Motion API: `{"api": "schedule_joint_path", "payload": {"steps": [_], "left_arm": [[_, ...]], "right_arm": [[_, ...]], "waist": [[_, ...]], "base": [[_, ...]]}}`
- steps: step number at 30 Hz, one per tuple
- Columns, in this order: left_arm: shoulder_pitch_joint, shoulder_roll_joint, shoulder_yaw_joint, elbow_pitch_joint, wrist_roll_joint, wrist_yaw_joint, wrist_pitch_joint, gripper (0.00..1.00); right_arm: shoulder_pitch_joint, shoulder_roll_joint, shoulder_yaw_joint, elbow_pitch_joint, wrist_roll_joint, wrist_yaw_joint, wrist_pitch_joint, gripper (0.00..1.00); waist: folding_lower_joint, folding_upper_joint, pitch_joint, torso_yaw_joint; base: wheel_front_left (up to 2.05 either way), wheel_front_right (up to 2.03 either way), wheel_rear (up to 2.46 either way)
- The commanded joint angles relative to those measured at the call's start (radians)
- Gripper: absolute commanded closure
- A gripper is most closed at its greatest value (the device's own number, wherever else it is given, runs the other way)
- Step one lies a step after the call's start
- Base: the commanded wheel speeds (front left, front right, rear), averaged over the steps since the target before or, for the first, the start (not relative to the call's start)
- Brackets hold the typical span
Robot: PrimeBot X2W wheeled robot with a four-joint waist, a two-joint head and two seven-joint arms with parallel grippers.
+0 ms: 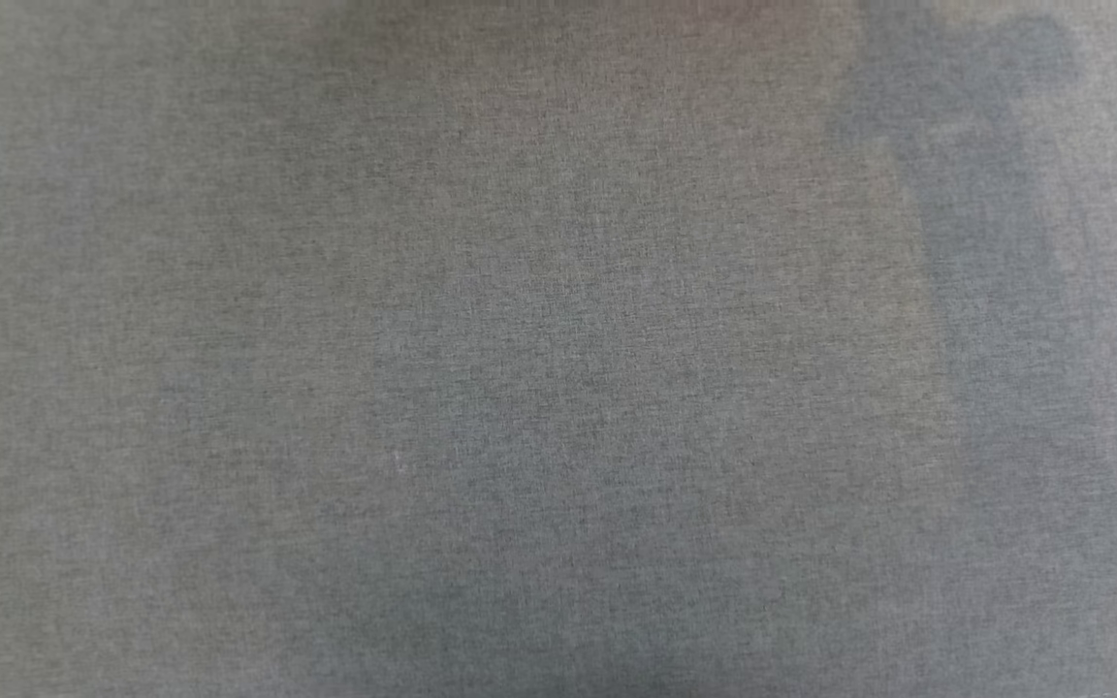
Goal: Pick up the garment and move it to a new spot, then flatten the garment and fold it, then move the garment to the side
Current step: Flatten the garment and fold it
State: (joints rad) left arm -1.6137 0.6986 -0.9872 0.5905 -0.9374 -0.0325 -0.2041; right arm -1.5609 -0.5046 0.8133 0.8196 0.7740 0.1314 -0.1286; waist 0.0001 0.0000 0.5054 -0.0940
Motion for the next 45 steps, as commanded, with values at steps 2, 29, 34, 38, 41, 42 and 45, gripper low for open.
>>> {"api": "schedule_joint_path", "payload": {"steps": [2, 29, 34, 38, 41, 42, 45], "left_arm": [[0.078, 0.009, -0.005, 0.001, -0.023, -0.01, -0.023, 1.0], [1.231, 0.088, 0.277, -0.292, -0.057, 0.072, -0.058, 1.0], [1.373, 0.069, 0.323, -0.287, -0.046, 0.082, -0.058, 1.0], [1.468, 0.051, 0.346, -0.28, -0.03, 0.087, -0.058, 1.0], [1.526, 0.028, 0.371, -0.278, -0.023, 0.091, -0.058, 1.0], [1.544, 0.02, 0.38, -0.277, -0.017, 0.093, -0.058, 1.0], [1.588, -0.004, 0.406, -0.275, -0.011, 0.094, -0.058, 1.0]], "right_arm": [[0.076, -0.012, 0.032, -0.029, 0.032, -0.001, -0.026, 1.0], [0.916, -0.205, 0.155, -0.323, 0.243, -0.001, -0.119, 1.0], [1.061, -0.233, 0.113, -0.343, 0.261, -0.001, -0.123, 1.0], [1.175, -0.246, 0.076, -0.356, 0.274, -0.001, -0.125, 1.0], [1.262, -0.252, 0.044, -0.365, 0.283, -0.001, -0.126, 1.0], [1.293, -0.256, 0.032, -0.367, 0.286, -0.001, -0.126, 1.0], [1.365, -0.265, -0.001, -0.368, 0.288, -0.001, -0.127, 1.0]], "waist": [[-0.0001, 0.0, -0.031, 0.007], [-0.0001, 0.0, -0.358, 0.037], [-0.0001, 0.0, -0.394, 0.041], [-0.0001, 0.0, -0.41, 0.043], [-0.0001, 0.0, -0.421, 0.047], [-0.0001, 0.0, -0.425, 0.049], [-0.0001, 0.0, -0.432, 0.049]], "base": [[0.0, 0.0, 0.0], [0.0, 0.0, 0.0], [0.0, 0.0, 0.0], [0.0, 0.0, 0.0], [0.0, 0.0, 0.0], [0.0, 0.0, 0.0], [0.0, 0.0, 0.0]]}}
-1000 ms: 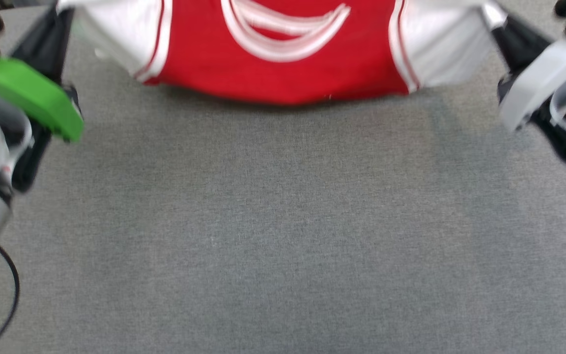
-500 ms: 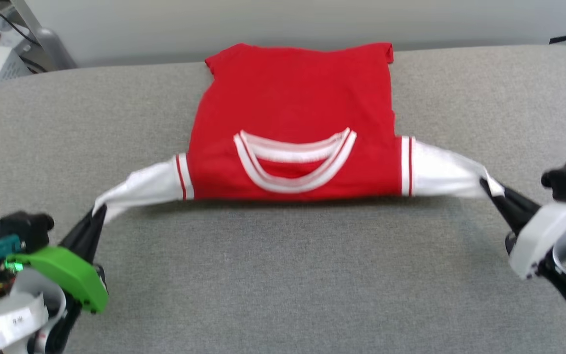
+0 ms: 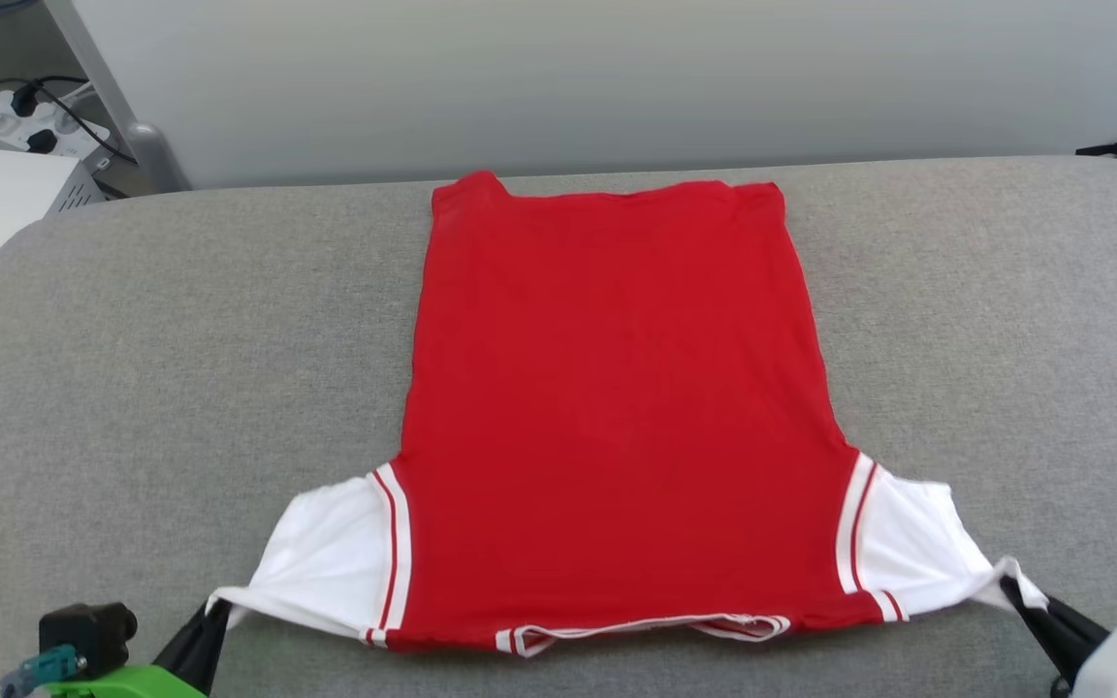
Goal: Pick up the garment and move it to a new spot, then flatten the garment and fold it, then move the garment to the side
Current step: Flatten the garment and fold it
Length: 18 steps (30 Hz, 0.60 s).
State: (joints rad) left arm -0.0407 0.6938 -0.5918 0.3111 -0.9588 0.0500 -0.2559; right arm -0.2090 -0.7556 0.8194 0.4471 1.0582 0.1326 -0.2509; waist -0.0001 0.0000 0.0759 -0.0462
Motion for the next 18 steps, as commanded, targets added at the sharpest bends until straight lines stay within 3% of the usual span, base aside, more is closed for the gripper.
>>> {"api": "schedule_joint_path", "payload": {"steps": [1, 9, 10, 11, 12, 18], "left_arm": [[0.03, -0.008, 0.023, 0.005, 0.014, 0.011, -0.006, 1.0], [0.073, -0.049, 0.075, 0.01, 0.063, -0.011, -0.006, 1.0], [0.072, -0.054, 0.079, 0.011, 0.071, -0.014, -0.006, 1.0], [0.069, -0.061, 0.082, 0.012, 0.079, -0.017, -0.006, 1.0], [0.068, -0.066, 0.085, 0.013, 0.084, -0.02, -0.006, 1.0], [0.066, -0.094, 0.113, 0.01, 0.125, -0.033, -0.006, 1.0]], "right_arm": [[0.037, -0.018, -0.015, 0.003, 0.002, -0.002, -0.004, 1.0], [0.108, 0.001, -0.097, -0.002, -0.035, -0.002, 0.011, 1.0], [0.107, 0.008, -0.109, -0.002, -0.044, -0.002, 0.011, 0.84], [0.106, 0.017, -0.123, -0.002, -0.055, -0.002, 0.012, 0.07], [0.106, 0.023, -0.137, -0.003, -0.064, -0.002, 0.012, 0.0], [0.113, 0.029, -0.257, -0.046, -0.124, -0.002, 0.006, 0.0]], "waist": [[0.0001, 0.0, -0.004, 0.001], [0.0001, 0.0, 0.007, 0.004], [0.0001, 0.0, 0.009, 0.004], [0.0001, 0.0, 0.011, 0.004], [0.0001, 0.0, 0.012, 0.004], [0.0001, 0.0, 0.008, 0.004]], "base": [[0.0, 0.0, 0.0], [0.0, 0.0, 0.0], [0.0, 0.0, 0.0], [0.0, 0.0, 0.0], [0.0, 0.0, 0.0], [0.0, 0.0, 0.0]]}}
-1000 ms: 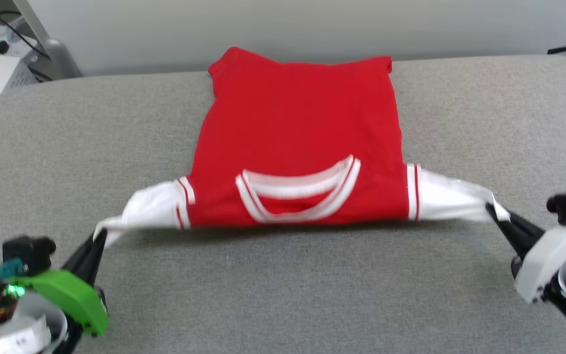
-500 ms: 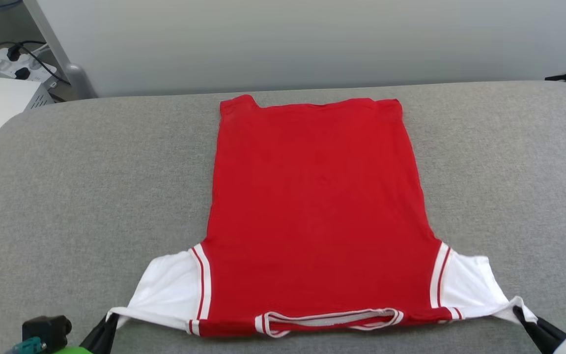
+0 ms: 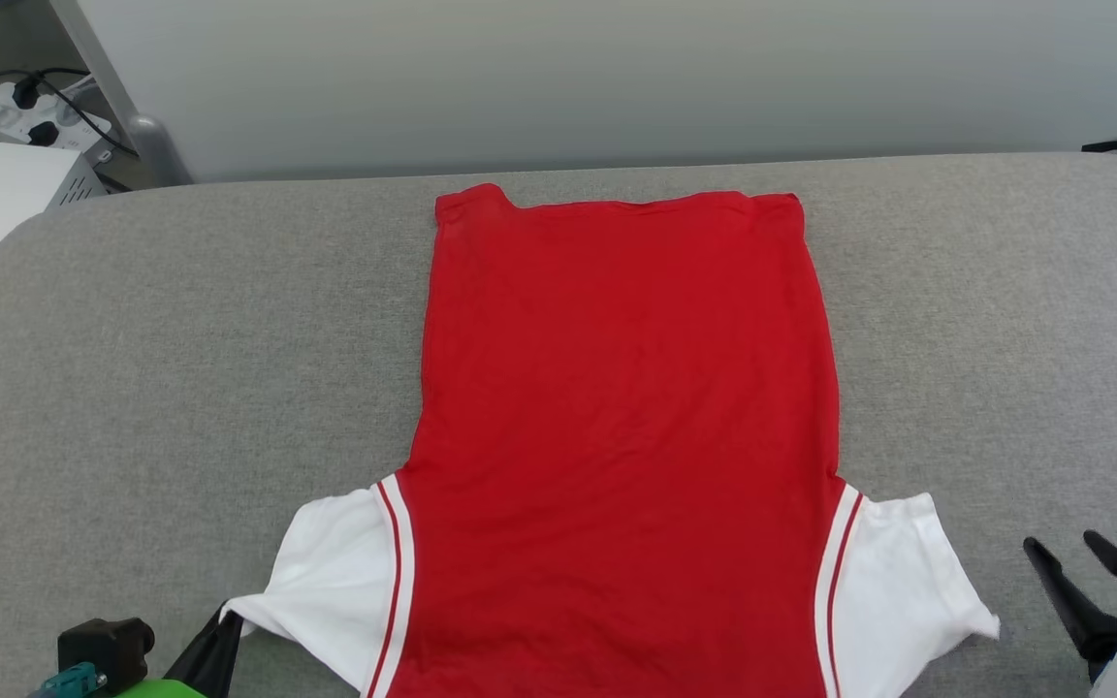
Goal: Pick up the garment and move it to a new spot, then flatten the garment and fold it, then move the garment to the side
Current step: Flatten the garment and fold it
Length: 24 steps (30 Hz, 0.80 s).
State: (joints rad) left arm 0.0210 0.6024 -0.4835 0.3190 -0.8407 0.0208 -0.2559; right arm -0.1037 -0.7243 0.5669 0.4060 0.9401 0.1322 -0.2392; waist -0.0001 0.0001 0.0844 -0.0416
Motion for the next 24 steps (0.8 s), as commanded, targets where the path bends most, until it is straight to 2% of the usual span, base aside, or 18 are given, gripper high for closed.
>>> {"api": "schedule_joint_path", "payload": {"steps": [1, 8, 15, 19, 24], "left_arm": [[0.006, -0.007, 0.012, -0.003, 0.014, -0.004, -0.006, 1.0], [0.019, -0.023, 0.042, -0.069, 0.063, 0.014, -0.006, 1.0], [-0.021, -0.032, 0.029, -0.165, 0.112, 0.04, -0.004, 1.0], [-0.063, -0.045, 0.018, -0.213, 0.14, 0.053, -0.003, 1.0], [-0.119, -0.072, 0.01, -0.254, 0.174, 0.06, -0.004, 1.0]], "right_arm": [[0.01, -0.005, -0.035, -0.023, -0.015, -0.002, -0.008, 0.0], [-0.014, -0.027, -0.234, -0.189, -0.093, -0.002, 0.017, 0.0], [-0.196, -0.024, -0.413, -0.351, -0.184, -0.002, 0.195, 0.0], [-0.363, -0.006, -0.441, -0.36, -0.222, -0.002, 0.318, 0.0], [-0.596, 0.011, -0.395, -0.269, -0.27, -0.002, 0.478, 0.0]], "waist": [[0.0001, -0.0001, -0.002, 0.0], [0.0001, -0.0001, 0.003, 0.02], [0.0001, -0.0001, 0.085, 0.08], [0.0001, -0.0001, 0.155, 0.123], [0.0001, -0.0001, 0.248, 0.172]], "base": [[0.0, 0.0, 0.0], [0.0, 0.0, 0.0], [0.0, 0.0, 0.0], [0.0, 0.0, 0.0], [0.0, 0.0, 0.0]]}}
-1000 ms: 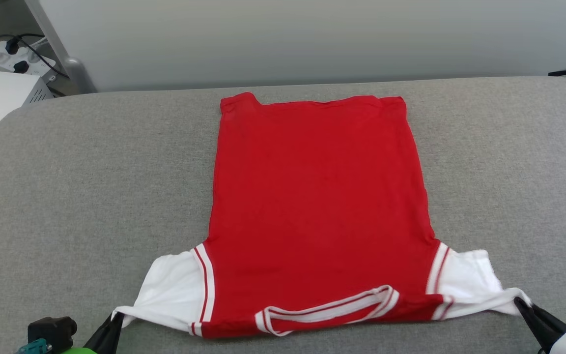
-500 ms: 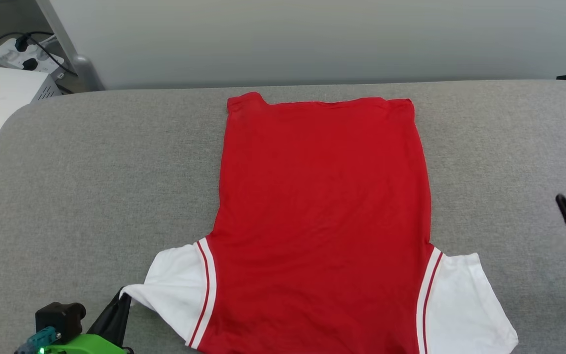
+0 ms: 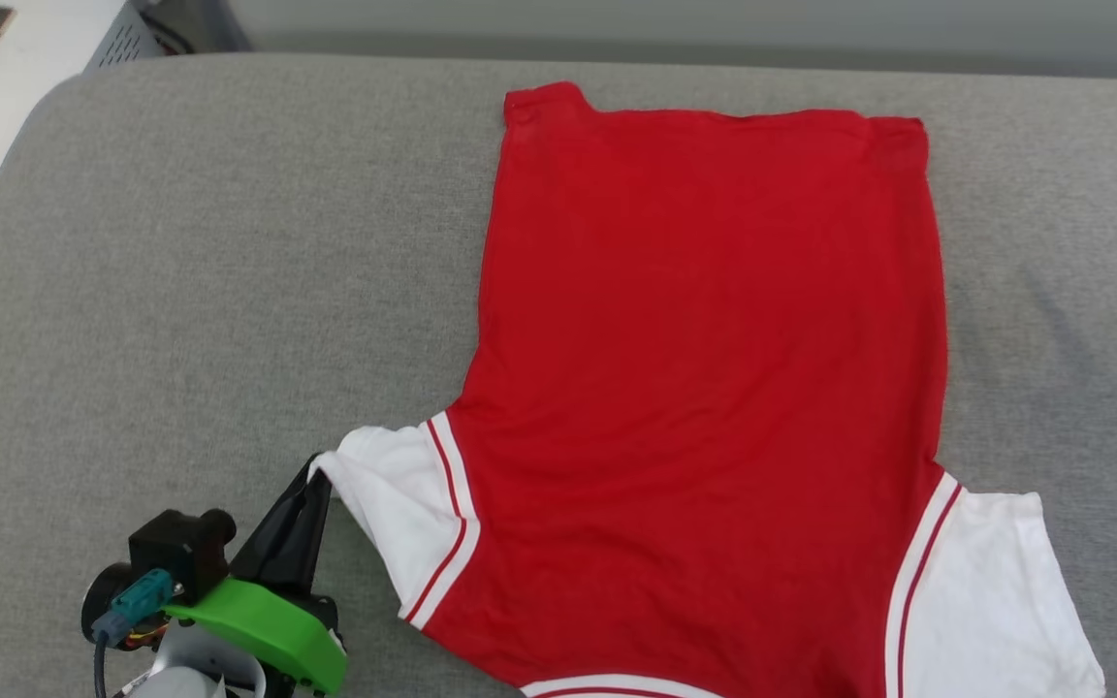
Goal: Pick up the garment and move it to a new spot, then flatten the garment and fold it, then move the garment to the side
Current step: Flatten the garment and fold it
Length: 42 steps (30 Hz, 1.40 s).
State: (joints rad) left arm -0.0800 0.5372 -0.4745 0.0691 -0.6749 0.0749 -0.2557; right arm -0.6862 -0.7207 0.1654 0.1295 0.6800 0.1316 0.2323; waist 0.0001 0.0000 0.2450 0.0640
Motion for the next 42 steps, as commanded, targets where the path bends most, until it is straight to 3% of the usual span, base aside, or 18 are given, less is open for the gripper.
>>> {"api": "schedule_joint_path", "payload": {"steps": [1, 8, 12, 16, 23, 33, 34, 35, 42], "left_arm": [[-0.027, -0.012, -0.001, -0.009, 0.014, 0.006, -0.004, 1.0], [-0.09, -0.057, -0.004, -0.03, 0.057, -0.005, -0.005, 1.0], [-0.121, -0.088, -0.003, -0.037, 0.081, -0.018, -0.006, 1.0], [-0.145, -0.118, 0.006, -0.037, 0.105, -0.032, -0.006, 1.0], [-0.18, -0.168, 0.026, -0.027, 0.145, -0.069, -0.006, 1.0], [-0.189, -0.223, 0.058, 0.015, 0.19, -0.119, -0.006, 1.0], [-0.188, -0.227, 0.062, 0.022, 0.194, -0.124, -0.006, 1.0], [-0.187, -0.229, 0.066, 0.028, 0.197, -0.127, -0.006, 1.0], [-0.17, -0.247, 0.101, 0.059, 0.219, -0.147, -0.006, 1.0]], "right_arm": [[-0.051, 0.008, 0.019, 0.031, -0.02, -0.001, 0.036, 0.0], [-0.272, 0.012, 0.163, 0.228, -0.027, -0.001, 0.34, 0.0], [-0.358, 0.023, 0.196, 0.334, -0.003, -0.001, 0.527, 0.0], [-0.434, 0.044, 0.199, 0.392, 0.003, -0.001, 0.64, 0.0], [-0.504, 0.084, 0.188, 0.486, -0.046, -0.001, 0.697, 0.0], [-0.431, 0.096, 0.204, 0.572, -0.063, -0.001, 0.705, 0.0], [-0.431, 0.093, 0.203, 0.571, -0.061, -0.001, 0.705, 0.83], [-0.432, 0.09, 0.205, 0.568, -0.063, -0.001, 0.702, 1.0], [-0.44, 0.089, 0.198, 0.537, -0.048, -0.001, 0.628, 1.0]], "waist": [[-0.0001, 0.0, 0.103, 0.076], [-0.0001, 0.0, 0.206, 0.134], [-0.0001, 0.0, 0.256, 0.165], [-0.0001, 0.0, 0.308, 0.188], [-0.0001, 0.0, 0.375, 0.22], [-0.0001, 0.0, 0.383, 0.225], [-0.0001, 0.0, 0.381, 0.222], [-0.0001, 0.0, 0.377, 0.22], [-0.0001, 0.0, 0.317, 0.196]], "base": [[0.0, 0.0, 0.0], [0.0, 0.0, 0.0], [0.0, 0.0, 0.0], [0.0, 0.0, 0.0], [0.0, 0.0, 0.0], [0.0, 0.0, 0.0], [0.0, 0.0, 0.0], [0.0, 0.0, 0.0], [0.0, 0.0, 0.0]]}}
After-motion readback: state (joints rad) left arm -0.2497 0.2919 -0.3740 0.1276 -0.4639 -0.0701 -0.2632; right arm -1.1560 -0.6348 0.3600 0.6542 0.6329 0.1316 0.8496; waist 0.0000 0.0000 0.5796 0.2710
